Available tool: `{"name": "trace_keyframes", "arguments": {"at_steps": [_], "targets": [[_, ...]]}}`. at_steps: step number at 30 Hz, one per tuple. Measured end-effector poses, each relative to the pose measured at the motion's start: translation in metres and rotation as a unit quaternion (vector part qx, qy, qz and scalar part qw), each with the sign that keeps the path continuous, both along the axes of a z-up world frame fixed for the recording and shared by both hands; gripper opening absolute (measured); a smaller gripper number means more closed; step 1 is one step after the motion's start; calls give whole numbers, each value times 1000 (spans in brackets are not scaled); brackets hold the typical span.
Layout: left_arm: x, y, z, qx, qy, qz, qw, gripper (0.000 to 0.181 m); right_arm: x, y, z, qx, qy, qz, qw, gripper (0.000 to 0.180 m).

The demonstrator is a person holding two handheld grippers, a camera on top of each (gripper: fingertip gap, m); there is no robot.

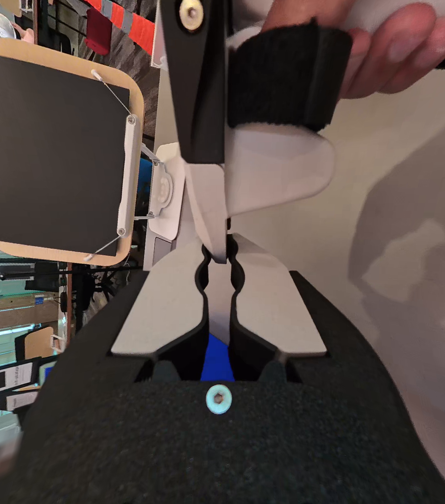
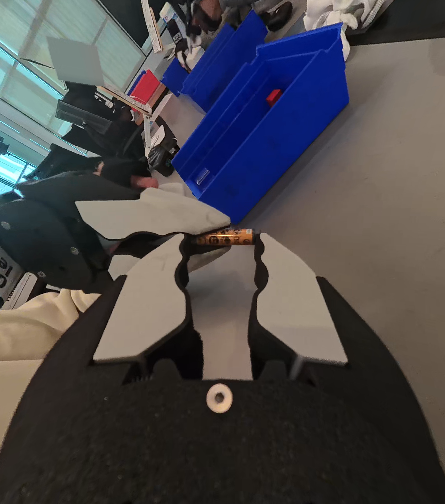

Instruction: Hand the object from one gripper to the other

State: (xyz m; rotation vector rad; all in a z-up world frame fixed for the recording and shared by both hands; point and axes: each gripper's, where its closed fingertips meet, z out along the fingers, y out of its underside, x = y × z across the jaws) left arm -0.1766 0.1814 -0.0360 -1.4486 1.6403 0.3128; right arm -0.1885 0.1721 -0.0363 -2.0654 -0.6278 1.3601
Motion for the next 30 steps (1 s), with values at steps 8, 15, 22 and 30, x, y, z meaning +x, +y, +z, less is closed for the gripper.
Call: {"name": "trace_keyframes", "arguments": {"at_steps": [8,15,22,30], "targets": [[4,-2,5,-19,-71,-9,997,19,13,6,-1,-26,23,9,999,46],[19,-12,16,-375,-314,-14,872,72,48,16,37,-94,209,40,972,45],[13,-19,52,-466,-461,-141,742,26,42,-5,70,-248,426,155,856,45],[15,-19,48,-539,-495,-148,665,42,8,-12,49,-96,337,138,926,45]]}}
